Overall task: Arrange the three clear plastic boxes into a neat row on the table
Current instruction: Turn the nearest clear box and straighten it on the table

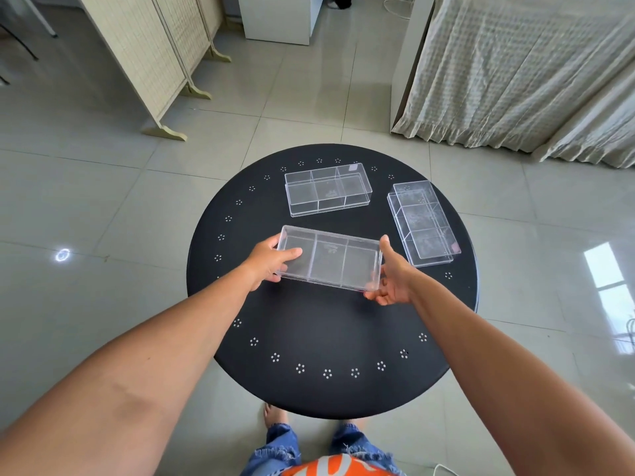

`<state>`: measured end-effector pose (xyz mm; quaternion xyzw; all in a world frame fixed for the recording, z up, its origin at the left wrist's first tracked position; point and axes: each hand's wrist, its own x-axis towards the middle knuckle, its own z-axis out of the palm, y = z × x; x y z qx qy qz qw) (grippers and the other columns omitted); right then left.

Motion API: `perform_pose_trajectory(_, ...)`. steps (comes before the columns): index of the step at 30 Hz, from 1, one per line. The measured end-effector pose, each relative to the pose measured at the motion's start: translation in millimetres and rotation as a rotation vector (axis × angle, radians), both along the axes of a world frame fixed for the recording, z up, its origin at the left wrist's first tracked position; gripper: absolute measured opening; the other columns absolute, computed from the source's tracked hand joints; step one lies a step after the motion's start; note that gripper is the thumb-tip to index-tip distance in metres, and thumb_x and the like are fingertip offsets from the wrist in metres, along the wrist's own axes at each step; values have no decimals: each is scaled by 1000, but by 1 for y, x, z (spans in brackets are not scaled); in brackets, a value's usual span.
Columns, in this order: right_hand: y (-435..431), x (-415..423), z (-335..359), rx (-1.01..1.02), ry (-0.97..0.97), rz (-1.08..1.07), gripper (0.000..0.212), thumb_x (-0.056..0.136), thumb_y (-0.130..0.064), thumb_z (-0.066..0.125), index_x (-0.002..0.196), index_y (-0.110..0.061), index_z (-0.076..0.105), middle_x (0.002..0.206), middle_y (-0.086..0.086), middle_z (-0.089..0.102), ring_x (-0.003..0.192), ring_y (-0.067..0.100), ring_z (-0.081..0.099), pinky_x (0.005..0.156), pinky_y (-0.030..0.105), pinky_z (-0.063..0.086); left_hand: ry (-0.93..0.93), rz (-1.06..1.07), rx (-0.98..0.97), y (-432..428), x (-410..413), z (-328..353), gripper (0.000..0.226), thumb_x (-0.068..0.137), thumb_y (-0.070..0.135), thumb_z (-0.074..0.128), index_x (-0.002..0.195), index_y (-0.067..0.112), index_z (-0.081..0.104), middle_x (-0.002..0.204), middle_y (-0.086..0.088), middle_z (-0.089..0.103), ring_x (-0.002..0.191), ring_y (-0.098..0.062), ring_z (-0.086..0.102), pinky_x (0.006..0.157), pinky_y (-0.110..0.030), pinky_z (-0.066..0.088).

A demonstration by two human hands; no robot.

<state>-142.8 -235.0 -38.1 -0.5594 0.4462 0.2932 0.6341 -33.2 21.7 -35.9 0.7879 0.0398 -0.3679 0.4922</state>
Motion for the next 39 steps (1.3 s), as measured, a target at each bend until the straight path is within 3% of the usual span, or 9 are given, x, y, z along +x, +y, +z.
perform_pose_trajectory(4,9,5,-5,-193,-27,127,63,94,-67,27,113,-15,57,82,13,70,52,27,68,52,24,46,29,26,32,1,-3,-3,66,77,44,74,137,34,48,108,9,65,94,-18,66,81,-37,56)
perform_pose_trajectory(7,10,6,-12,-271,-49,144,60,96,-61,35,119,-9,55,91,17,64,56,28,65,48,26,50,37,32,45,0,-4,-4,63,77,43,74,135,35,49,113,8,64,97,-19,65,84,-40,56)
perform_pose_trajectory(11,11,5,-16,-309,-74,125,58,97,-56,40,115,-3,56,81,17,62,52,29,63,44,27,52,33,64,61,-1,-7,-9,61,77,40,75,132,32,48,115,3,63,96,-20,63,85,-41,55)
perform_pose_trajectory(17,16,3,-19,-339,-81,106,57,97,-54,38,116,-2,52,96,16,55,58,30,60,43,27,50,-13,142,78,-6,-10,-15,30,75,39,77,91,28,54,95,6,63,91,-19,61,80,-39,53)
perform_pose_trajectory(20,20,5,-17,-362,-74,113,53,98,-52,36,114,-3,51,95,12,53,62,31,60,45,28,49,-34,133,93,-8,-10,-13,22,77,38,74,82,30,55,90,7,63,90,-19,61,79,-38,52)
perform_pose_trajectory(27,27,5,-17,-379,-53,82,48,100,-50,37,116,-7,48,86,6,48,77,34,57,54,33,48,-34,112,160,-9,-13,-14,37,79,37,70,110,18,62,109,-3,66,101,-24,63,81,-38,53)
perform_pose_trajectory(32,29,5,-23,-380,-58,70,48,99,-49,38,120,-7,49,106,12,52,80,35,59,58,34,49,-39,114,165,-8,-14,-16,36,80,34,69,111,17,62,108,-4,66,94,-23,62,77,-36,53)
perform_pose_trajectory(39,31,1,-25,-394,-56,56,50,99,-46,39,118,-3,55,93,13,56,66,29,55,55,32,47,-57,75,153,-6,-13,-19,32,81,28,67,111,19,63,109,-3,68,89,-20,61,74,-30,48)
